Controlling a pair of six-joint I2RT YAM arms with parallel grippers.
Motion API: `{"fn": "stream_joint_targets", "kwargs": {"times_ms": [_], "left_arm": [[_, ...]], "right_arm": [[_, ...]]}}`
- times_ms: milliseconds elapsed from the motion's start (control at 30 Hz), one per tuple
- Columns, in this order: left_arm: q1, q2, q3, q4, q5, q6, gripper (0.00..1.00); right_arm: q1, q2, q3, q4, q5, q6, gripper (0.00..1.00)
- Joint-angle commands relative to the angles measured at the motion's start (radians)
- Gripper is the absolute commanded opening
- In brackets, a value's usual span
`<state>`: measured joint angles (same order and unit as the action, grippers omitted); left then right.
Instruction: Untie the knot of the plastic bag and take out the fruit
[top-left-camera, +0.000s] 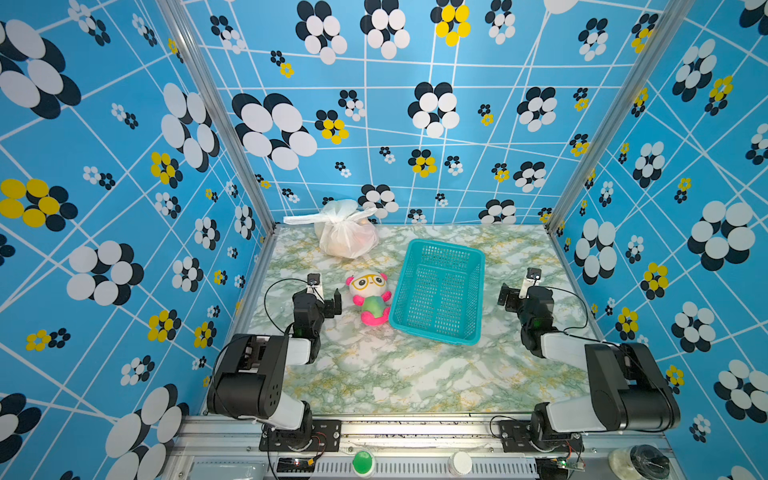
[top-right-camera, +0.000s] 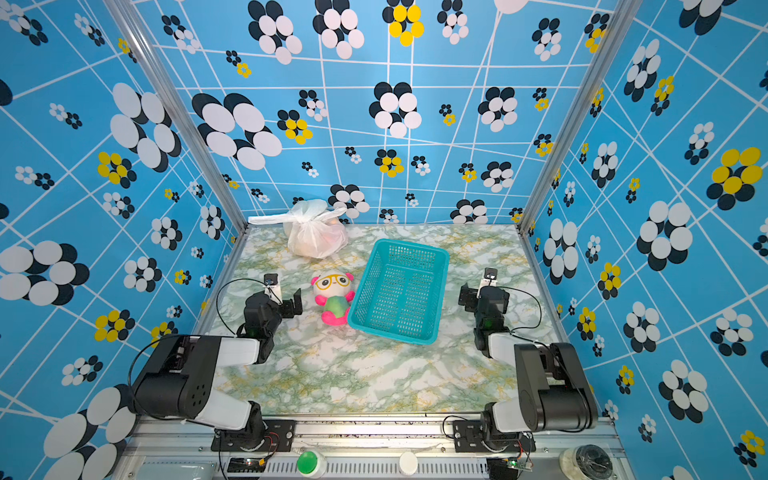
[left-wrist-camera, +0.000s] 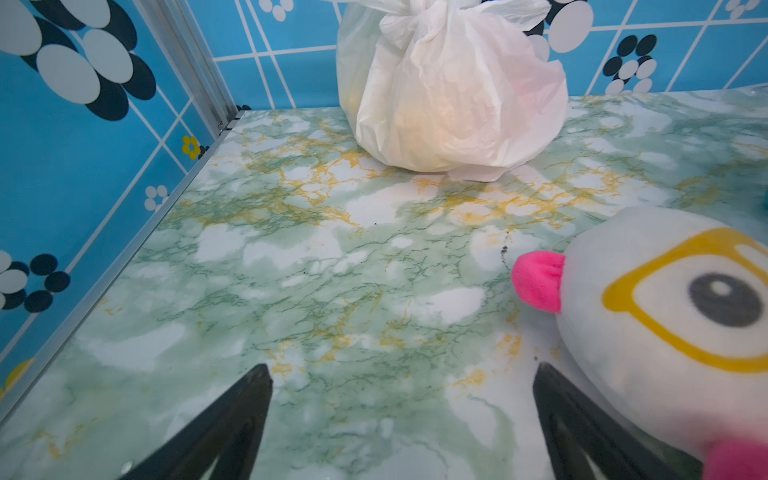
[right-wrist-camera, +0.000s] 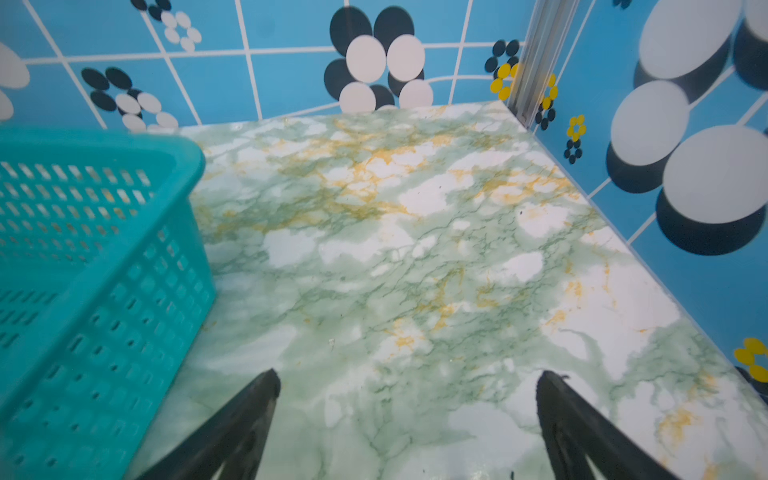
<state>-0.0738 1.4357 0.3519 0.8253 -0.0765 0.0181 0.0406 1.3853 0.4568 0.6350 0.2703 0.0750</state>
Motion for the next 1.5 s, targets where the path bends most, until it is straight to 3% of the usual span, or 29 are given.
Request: {"fn": "stream_joint_targets", "kwargs": {"times_ms": [0,100,133,200,233,367,467,533,600,700,767,967,1100,1167,1300,1467], "left_arm": [[-0.008,-0.226,0.113,-0.332,-0.061,-0.064,0.99],[-0.007,-0.350,0.233,-0.623,-0.010,-0.157,0.99],[-0.010,-0.399,0.245,-0.665,0.059,-0.172,0.99],[-0.036,-0.517,0.174,-0.561,0.215,-0.140,0.99],[-0.047,-0.578,0.124,-0.501,0.239,-0.164,0.99],[-0.019,-0.775,0.010,-0.458,0.110,-0.411,0.99],[0.056,-0.888,-0.090,-0.359,0.158,-0.591,0.99],[0.093,-0.941,-0.075,-0.435,0.178,-0.682,0.99],[0.099,-0.946,-0.002,-0.545,0.168,-0.690,0.99],[0.101,-0.907,0.068,-0.554,0.143,-0.675,0.99],[0.101,-0.868,0.106,-0.574,0.164,-0.676,1.00],[0.074,-0.583,0.312,-0.713,0.235,-0.655,0.97],[-0.019,-0.350,0.429,-0.670,0.130,-0.591,0.98],[-0.039,-0.196,0.530,-0.677,0.085,-0.563,0.97],[-0.027,0.121,0.825,-0.802,0.114,-0.511,0.92],[-0.026,0.282,0.970,-0.845,0.073,-0.447,0.94]], "right_arm": [[-0.004,-0.121,0.063,-0.243,0.112,0.085,0.99],[-0.004,-0.274,0.044,-0.302,0.135,0.204,0.99],[-0.004,-0.340,0.024,-0.303,0.114,0.240,0.99],[-0.004,-0.462,0.027,-0.440,0.071,0.361,0.99],[-0.004,-0.520,0.025,-0.473,0.045,0.363,0.99],[-0.005,-0.719,-0.057,-0.451,0.051,0.496,0.99],[-0.005,-0.881,-0.137,-0.327,-0.047,0.519,0.99],[-0.005,-0.913,-0.114,-0.320,-0.127,0.551,0.99],[-0.005,-0.863,-0.027,-0.391,-0.200,0.574,0.99],[-0.002,-0.724,0.127,-0.505,-0.355,0.568,0.99],[0.018,-0.664,0.153,-0.503,-0.401,0.559,0.99],[0.217,-0.477,0.285,-0.674,-0.238,0.437,0.97],[0.293,-0.326,0.352,-0.711,-0.171,0.401,0.94],[0.299,-0.247,0.398,-0.768,-0.116,0.395,0.92],[0.301,-0.107,0.461,-0.834,-0.044,0.378,0.91],[0.301,0.028,0.511,-0.854,0.037,0.376,0.90]]}}
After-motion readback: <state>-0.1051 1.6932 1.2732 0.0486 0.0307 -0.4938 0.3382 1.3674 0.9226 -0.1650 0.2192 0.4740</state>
